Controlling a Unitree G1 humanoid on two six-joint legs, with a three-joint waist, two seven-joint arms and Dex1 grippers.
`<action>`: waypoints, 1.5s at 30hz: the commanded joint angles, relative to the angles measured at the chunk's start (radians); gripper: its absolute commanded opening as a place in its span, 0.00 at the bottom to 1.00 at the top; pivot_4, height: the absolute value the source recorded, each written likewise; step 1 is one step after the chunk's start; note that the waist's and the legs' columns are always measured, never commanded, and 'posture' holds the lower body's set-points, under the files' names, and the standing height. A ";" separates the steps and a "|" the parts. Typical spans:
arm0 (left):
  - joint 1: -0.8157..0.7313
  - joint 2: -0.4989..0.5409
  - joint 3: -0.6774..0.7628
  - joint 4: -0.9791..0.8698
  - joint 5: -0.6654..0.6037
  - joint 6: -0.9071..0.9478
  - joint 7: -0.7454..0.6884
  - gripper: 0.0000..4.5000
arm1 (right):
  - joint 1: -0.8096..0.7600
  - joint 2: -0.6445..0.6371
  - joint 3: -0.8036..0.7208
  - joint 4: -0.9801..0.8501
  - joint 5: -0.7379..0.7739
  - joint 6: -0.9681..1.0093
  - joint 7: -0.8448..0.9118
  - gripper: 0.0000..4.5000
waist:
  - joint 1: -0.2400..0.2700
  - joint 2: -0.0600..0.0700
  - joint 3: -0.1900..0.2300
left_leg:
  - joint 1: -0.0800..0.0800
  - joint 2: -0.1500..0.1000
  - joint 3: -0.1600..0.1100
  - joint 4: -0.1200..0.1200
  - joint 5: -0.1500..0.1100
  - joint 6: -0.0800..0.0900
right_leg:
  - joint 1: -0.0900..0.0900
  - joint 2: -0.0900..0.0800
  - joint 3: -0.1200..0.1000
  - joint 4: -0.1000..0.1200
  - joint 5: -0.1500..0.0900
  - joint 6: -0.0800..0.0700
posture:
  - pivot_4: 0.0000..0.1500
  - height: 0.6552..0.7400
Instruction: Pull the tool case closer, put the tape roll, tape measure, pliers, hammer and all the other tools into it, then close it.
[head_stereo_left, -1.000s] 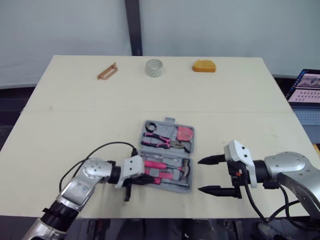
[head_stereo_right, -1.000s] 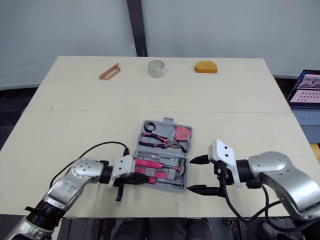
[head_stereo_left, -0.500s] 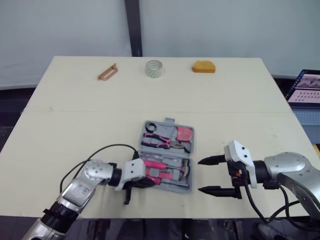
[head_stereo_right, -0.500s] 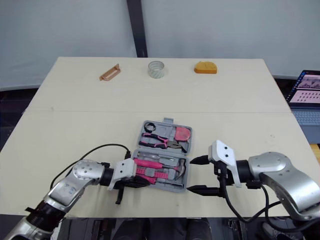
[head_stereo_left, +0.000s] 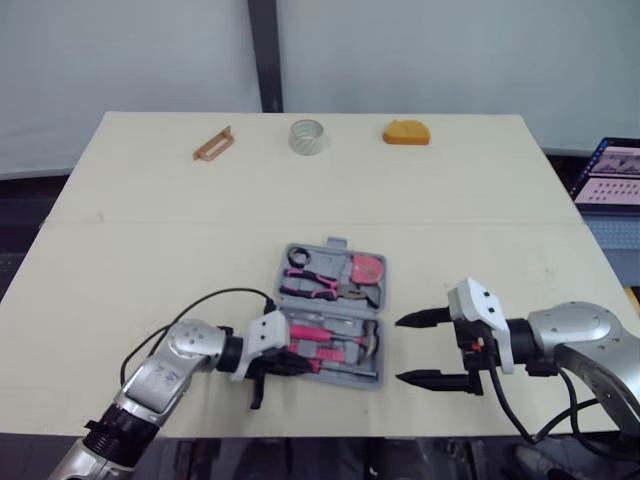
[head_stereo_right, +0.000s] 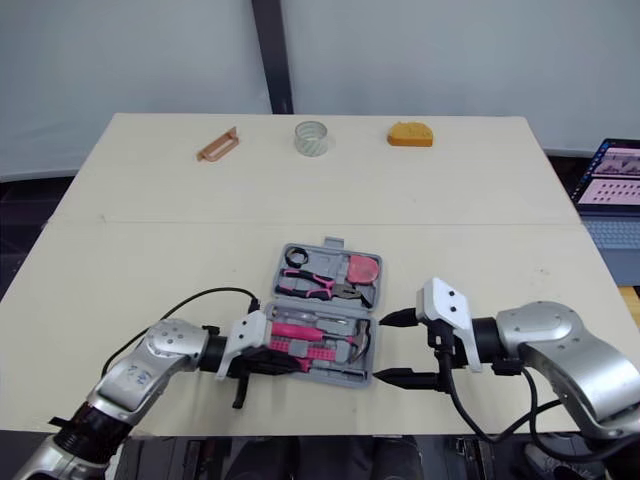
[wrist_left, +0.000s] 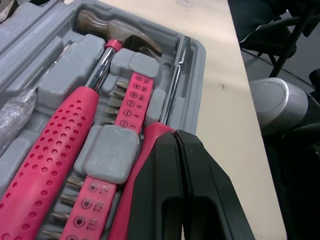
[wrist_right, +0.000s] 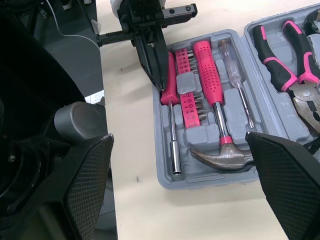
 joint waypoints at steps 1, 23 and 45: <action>0.005 -0.001 -0.011 0.000 0.020 -0.016 0.006 0.01 | -0.004 0.001 -0.006 -0.011 0.016 0.006 -0.001 1.00 | 0.000 0.000 0.000 | 0.000 0.000 0.000 0.000 0.000 0.000 | 0.000 0.000 0.000 0.000 0.000 0.000 | 1.00 1.00; -0.016 -0.024 0.004 0.017 0.016 -0.011 0.028 0.01 | 0.010 -0.002 -0.019 -0.021 0.021 0.013 0.000 1.00 | 0.001 0.000 0.000 | 0.000 0.000 0.000 0.000 0.000 0.000 | 0.000 0.000 0.000 0.000 0.000 0.000 | 1.00 1.00; 0.008 0.013 -0.058 0.027 0.104 -0.075 0.013 0.01 | 0.013 -0.003 -0.018 -0.020 0.018 0.014 -0.002 1.00 | 0.001 0.000 0.000 | 0.000 0.000 0.000 0.000 0.000 0.000 | 0.000 0.000 0.000 0.000 0.000 0.000 | 1.00 1.00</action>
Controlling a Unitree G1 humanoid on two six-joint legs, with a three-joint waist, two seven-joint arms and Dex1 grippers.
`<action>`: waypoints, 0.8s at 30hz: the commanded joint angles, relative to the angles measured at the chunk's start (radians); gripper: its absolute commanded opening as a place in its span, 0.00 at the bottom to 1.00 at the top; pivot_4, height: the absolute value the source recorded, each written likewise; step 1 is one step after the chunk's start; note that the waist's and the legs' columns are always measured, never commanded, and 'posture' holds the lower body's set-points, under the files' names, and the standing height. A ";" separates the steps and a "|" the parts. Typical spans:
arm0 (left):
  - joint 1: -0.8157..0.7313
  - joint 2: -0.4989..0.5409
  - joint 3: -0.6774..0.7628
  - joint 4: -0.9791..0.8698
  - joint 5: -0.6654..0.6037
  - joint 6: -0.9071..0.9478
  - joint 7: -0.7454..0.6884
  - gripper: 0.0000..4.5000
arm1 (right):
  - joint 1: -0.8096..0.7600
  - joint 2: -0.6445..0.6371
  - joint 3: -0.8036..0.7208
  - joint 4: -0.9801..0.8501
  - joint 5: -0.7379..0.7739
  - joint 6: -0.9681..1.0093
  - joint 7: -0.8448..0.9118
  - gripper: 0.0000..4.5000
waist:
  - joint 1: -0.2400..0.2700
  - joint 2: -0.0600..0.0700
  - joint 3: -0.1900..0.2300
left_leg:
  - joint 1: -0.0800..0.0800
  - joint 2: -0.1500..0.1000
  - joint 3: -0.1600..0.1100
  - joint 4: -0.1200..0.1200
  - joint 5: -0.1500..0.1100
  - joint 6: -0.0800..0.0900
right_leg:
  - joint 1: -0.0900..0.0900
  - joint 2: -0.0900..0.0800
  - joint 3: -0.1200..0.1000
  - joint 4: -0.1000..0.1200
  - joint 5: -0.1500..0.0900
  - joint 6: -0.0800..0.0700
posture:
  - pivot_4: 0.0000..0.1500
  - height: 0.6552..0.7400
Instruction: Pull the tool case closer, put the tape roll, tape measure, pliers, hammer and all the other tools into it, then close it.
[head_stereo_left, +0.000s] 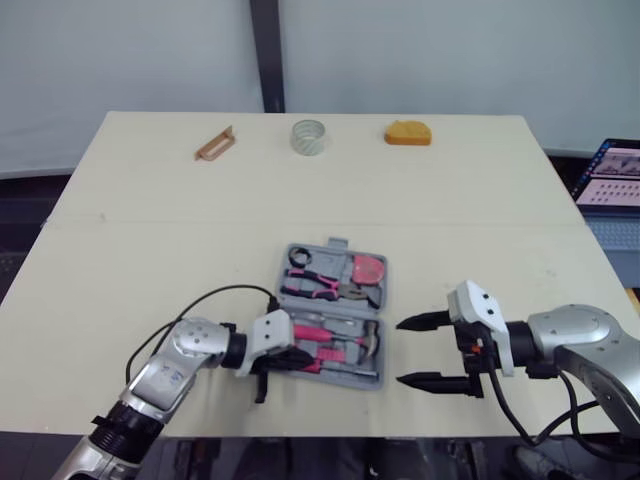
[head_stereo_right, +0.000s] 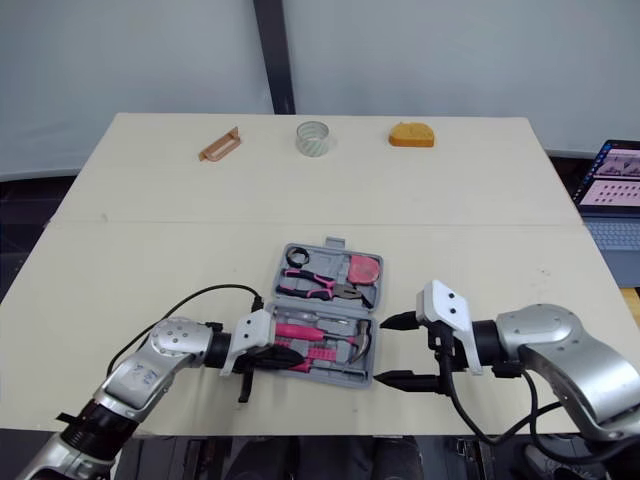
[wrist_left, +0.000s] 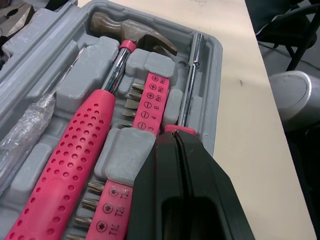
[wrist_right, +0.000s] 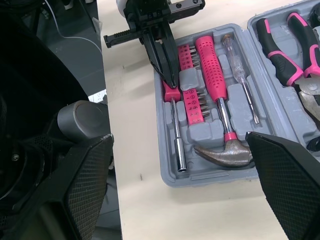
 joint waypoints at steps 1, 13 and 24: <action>0.025 0.032 -0.050 0.017 0.064 -0.034 -0.016 0.01 | 0.003 -0.003 -0.018 -0.019 0.016 -0.003 -0.001 1.00 | 0.000 0.000 0.000 | 0.000 0.000 0.000 0.000 0.000 0.000 | 0.000 0.000 0.000 0.000 0.000 0.000 | 1.00 1.00; 0.036 0.037 -0.079 0.033 0.091 -0.061 -0.016 0.01 | 0.003 -0.005 -0.019 -0.017 0.014 -0.002 -0.002 1.00 | 0.001 0.000 0.000 | 0.000 0.000 0.000 0.000 0.000 0.000 | 0.000 0.000 0.000 0.000 0.000 0.000 | 1.00 1.00; 0.044 0.050 -0.123 0.079 0.168 -0.146 -0.018 0.01 | 0.000 -0.004 -0.017 -0.018 0.010 -0.004 -0.005 1.00 | 0.001 0.000 0.000 | 0.000 0.000 0.000 0.000 0.000 0.000 | 0.000 0.000 0.000 0.000 0.000 0.000 | 1.00 1.00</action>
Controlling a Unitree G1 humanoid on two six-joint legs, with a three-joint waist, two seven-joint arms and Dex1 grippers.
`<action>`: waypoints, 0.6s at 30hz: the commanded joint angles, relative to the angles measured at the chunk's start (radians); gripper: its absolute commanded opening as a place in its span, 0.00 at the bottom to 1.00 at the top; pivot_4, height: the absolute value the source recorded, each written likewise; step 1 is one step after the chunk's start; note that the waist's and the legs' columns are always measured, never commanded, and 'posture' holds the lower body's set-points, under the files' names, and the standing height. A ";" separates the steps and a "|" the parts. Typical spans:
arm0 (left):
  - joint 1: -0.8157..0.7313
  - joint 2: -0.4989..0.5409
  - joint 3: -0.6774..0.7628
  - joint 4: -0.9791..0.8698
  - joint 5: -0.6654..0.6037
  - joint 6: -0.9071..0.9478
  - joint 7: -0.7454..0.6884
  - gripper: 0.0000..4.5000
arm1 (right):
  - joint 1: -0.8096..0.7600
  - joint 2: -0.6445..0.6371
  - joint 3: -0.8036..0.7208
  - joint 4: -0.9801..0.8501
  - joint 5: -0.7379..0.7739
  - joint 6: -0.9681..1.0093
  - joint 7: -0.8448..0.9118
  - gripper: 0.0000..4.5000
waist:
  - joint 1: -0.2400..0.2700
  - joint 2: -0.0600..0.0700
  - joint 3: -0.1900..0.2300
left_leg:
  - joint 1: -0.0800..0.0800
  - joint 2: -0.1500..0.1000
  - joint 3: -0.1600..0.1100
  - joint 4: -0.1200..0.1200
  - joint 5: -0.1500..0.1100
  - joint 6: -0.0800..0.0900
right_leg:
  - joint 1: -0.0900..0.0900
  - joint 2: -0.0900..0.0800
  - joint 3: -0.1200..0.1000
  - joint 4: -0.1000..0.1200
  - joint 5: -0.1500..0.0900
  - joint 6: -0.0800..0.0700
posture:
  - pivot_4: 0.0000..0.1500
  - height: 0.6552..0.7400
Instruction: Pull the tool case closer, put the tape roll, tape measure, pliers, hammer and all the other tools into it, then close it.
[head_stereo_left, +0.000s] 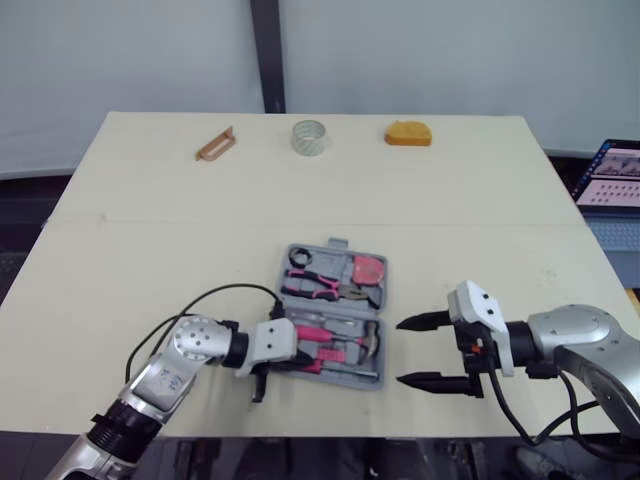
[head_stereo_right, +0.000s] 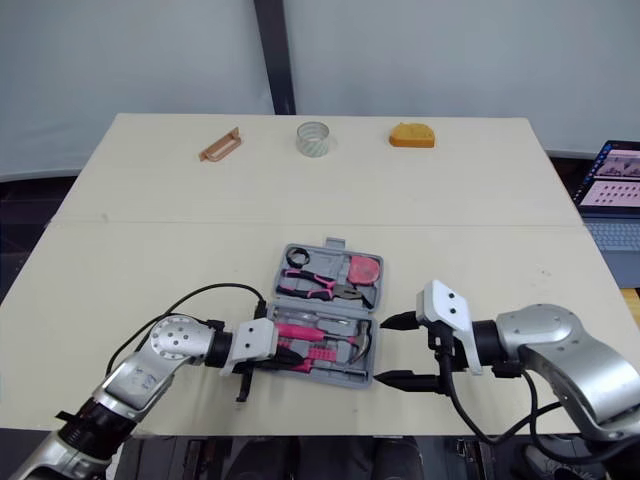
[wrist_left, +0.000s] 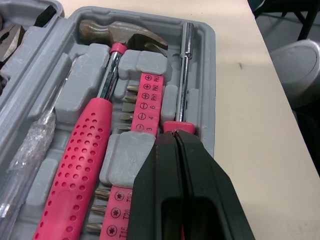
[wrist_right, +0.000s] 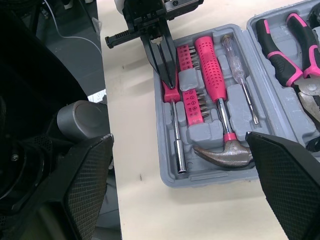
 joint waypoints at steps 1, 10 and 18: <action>0.047 0.023 -0.084 0.076 0.091 -0.011 -0.017 0.01 | 0.000 -0.004 -0.017 -0.018 0.011 -0.004 -0.004 1.00 | 0.000 0.000 0.000 | 0.000 0.000 0.000 0.000 0.000 0.000 | 0.000 0.000 0.000 0.000 0.000 0.000 | 1.00 1.00; 0.063 0.023 -0.089 0.097 0.107 -0.039 -0.019 0.01 | -0.001 -0.003 -0.017 -0.017 0.010 -0.003 -0.008 1.00 | -0.001 0.002 -0.006 | 0.001 0.000 0.000 -0.001 0.000 0.000 | 0.001 0.000 0.000 0.000 0.000 0.000 | 1.00 1.00; 0.020 -0.009 0.071 -0.050 -0.135 0.200 -0.029 0.01 | -0.019 0.018 -0.057 0.030 0.053 0.010 -0.010 1.00 | -0.002 0.002 -0.005 | 0.001 0.000 0.000 -0.001 0.000 0.000 | 0.000 0.000 0.000 0.000 0.000 0.000 | 1.00 1.00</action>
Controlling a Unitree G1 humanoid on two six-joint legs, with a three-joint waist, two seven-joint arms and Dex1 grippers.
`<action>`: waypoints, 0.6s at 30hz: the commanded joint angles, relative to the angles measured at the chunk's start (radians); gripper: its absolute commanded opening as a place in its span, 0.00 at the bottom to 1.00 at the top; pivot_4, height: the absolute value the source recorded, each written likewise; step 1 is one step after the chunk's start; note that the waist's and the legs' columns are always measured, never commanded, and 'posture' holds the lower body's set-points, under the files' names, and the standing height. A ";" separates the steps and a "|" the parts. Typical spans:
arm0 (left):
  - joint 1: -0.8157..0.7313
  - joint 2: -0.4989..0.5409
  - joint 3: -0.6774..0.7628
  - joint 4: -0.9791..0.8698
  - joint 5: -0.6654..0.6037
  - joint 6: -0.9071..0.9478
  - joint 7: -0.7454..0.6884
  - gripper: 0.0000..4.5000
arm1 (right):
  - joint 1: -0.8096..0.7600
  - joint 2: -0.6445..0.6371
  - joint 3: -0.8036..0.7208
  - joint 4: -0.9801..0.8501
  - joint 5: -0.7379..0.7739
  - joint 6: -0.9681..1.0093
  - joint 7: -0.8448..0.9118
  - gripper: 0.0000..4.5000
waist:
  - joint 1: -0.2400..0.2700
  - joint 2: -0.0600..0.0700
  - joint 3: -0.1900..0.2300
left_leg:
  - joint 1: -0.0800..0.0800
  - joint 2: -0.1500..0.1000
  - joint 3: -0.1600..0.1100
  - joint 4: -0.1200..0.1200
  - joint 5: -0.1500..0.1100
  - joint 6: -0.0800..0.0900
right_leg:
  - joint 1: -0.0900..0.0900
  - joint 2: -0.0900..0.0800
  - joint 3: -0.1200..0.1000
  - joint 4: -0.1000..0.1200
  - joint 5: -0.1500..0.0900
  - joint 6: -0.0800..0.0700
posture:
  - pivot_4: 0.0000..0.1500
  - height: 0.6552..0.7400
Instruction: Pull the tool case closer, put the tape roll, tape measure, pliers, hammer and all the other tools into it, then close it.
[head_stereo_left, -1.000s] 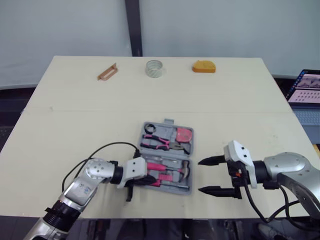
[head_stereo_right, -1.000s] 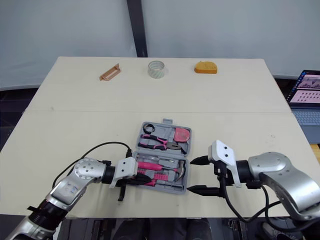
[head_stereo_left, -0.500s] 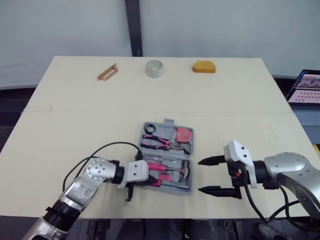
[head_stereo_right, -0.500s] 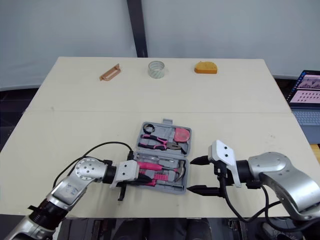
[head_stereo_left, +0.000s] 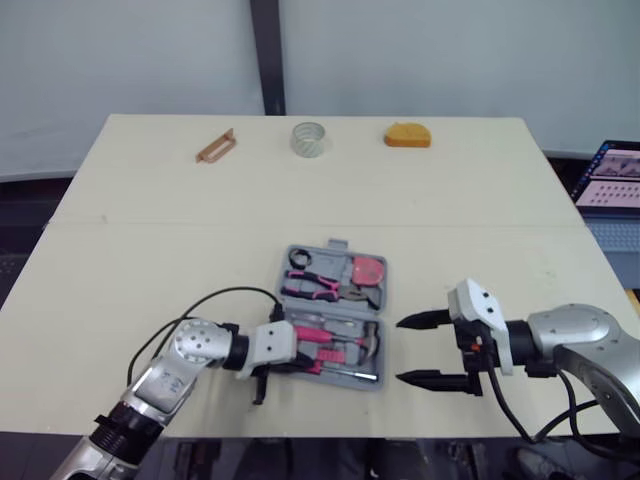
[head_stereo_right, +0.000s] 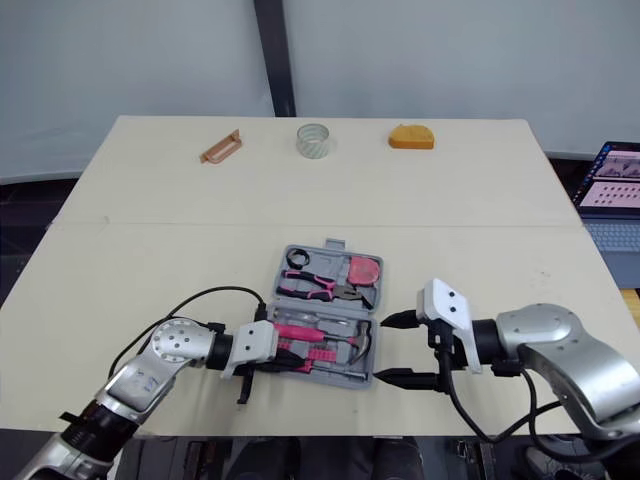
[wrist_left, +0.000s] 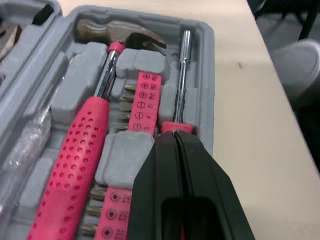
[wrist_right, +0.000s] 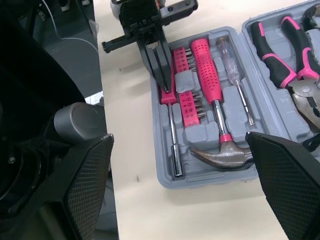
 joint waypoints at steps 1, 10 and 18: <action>0.001 0.013 0.079 -0.077 -0.115 0.166 -0.012 0.01 | -0.013 0.009 -0.068 0.024 0.055 0.014 -0.002 1.00 | -0.001 0.000 0.001 | 0.000 0.000 0.000 0.000 0.000 0.000 | 0.000 0.000 0.000 0.000 0.000 0.000 | 1.00 1.00; 0.022 0.137 0.448 -0.139 -0.302 0.356 0.033 0.86 | 0.032 0.002 -0.194 0.228 0.020 -0.028 -0.006 1.00 | -0.003 -0.001 0.002 | -0.001 0.000 0.000 -0.001 0.000 0.000 | -0.001 0.000 0.000 0.000 0.000 0.000 | 1.00 1.00; 0.250 0.235 0.772 0.084 -0.257 0.232 0.099 1.00 | 0.069 0.054 -0.267 0.466 -0.092 -0.178 -0.074 1.00 | -0.010 0.000 0.003 | 0.000 0.000 0.001 -0.002 0.000 0.000 | -0.002 0.000 0.000 -0.001 0.000 0.000 | 1.00 1.00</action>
